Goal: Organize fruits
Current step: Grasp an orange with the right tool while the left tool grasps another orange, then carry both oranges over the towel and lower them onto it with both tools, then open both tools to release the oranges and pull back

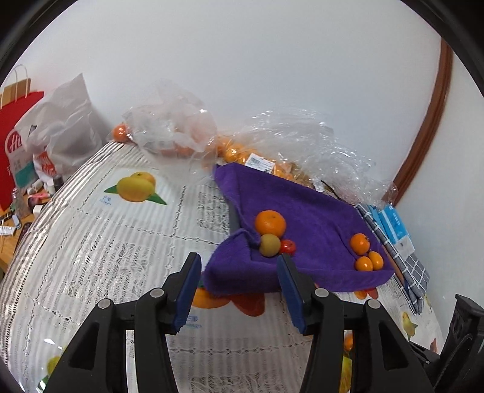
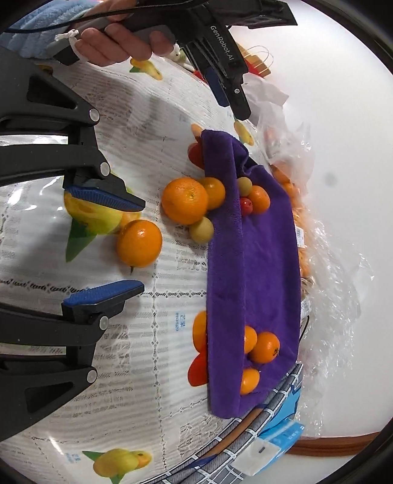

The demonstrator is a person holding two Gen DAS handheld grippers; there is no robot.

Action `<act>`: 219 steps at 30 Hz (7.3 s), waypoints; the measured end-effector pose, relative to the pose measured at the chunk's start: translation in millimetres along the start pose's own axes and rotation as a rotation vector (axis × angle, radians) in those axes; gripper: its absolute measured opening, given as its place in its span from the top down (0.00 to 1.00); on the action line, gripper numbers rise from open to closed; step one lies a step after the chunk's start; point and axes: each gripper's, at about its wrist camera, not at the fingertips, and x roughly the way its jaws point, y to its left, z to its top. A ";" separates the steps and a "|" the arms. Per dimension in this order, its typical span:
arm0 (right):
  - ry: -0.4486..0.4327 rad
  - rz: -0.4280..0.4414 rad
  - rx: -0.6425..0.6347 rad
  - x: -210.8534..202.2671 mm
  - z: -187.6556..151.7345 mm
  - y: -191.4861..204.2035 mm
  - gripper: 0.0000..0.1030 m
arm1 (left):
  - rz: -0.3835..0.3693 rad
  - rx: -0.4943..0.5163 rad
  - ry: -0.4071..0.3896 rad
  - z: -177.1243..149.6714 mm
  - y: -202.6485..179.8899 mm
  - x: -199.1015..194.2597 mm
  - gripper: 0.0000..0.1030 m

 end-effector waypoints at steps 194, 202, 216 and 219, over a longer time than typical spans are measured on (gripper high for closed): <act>-0.179 -0.054 0.094 20.0 107.2 -130.1 0.57 | -0.079 0.178 0.160 3.8 -109.2 103.9 0.70; -0.184 -0.087 0.089 20.1 104.4 -128.4 0.55 | -0.062 0.198 0.158 2.3 -111.7 104.8 0.70; -0.184 -0.170 0.119 -14.5 92.1 -115.2 0.54 | -0.063 0.207 0.132 3.0 -112.8 94.8 0.59; -0.189 -0.210 0.101 -27.0 87.0 -104.4 0.51 | -0.066 0.203 0.102 5.5 -110.8 84.9 0.57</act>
